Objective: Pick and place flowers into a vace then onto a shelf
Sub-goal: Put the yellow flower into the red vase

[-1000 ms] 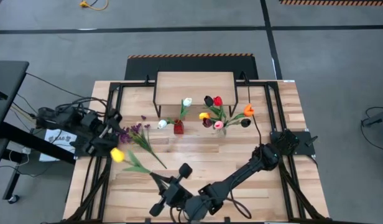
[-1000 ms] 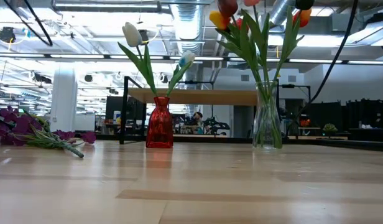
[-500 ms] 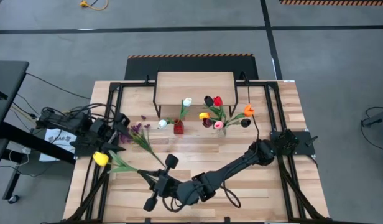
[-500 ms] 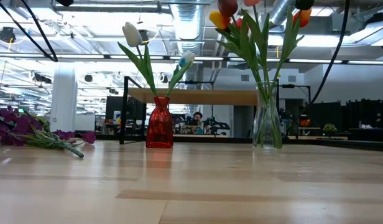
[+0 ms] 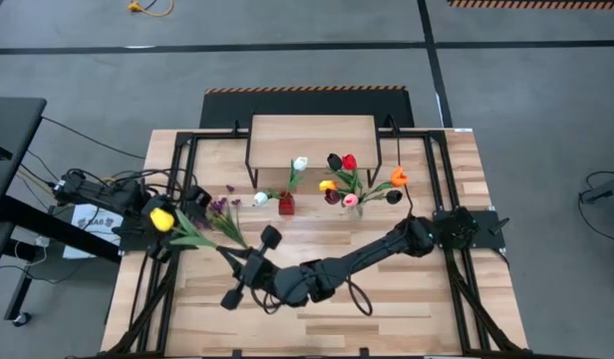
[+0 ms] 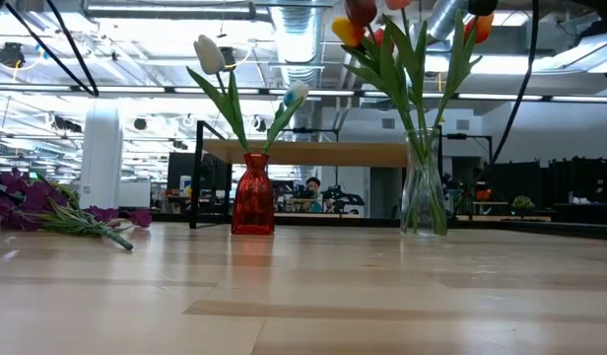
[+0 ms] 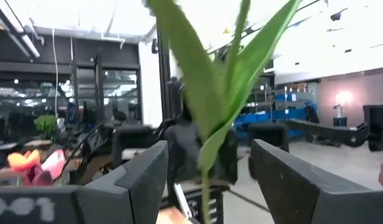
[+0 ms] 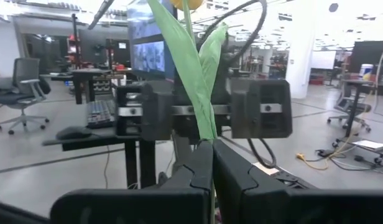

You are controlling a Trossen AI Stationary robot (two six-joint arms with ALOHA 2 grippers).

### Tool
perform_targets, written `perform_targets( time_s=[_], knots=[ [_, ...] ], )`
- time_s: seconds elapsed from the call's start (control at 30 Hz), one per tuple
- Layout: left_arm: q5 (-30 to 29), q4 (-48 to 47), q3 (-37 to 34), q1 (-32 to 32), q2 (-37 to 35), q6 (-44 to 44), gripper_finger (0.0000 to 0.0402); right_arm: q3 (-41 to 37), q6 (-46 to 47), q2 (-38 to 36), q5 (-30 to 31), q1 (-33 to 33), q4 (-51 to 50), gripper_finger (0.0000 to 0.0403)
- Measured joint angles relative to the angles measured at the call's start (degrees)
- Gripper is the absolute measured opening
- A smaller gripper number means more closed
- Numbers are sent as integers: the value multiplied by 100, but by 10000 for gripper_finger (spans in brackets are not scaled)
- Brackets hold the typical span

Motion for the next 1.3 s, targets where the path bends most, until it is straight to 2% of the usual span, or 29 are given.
perform_targets(
  time_s=[0.57, 0.97, 1.1, 1.3],
  knots=[
    [343, 247, 0, 2, 12, 112, 222, 0, 82, 2, -74, -207, -25, 0],
    [46, 222, 0, 2, 12, 211, 214, 0, 217, 7, -258, -306, -46, 0],
    [-238, 222, 0, 2, 12, 171, 162, 0, 216, 7, -258, -304, -47, 0],
    [-306, 229, 0, 2, 12, 167, 22, 0, 367, 7, -279, -304, -218, 0]
  ],
)
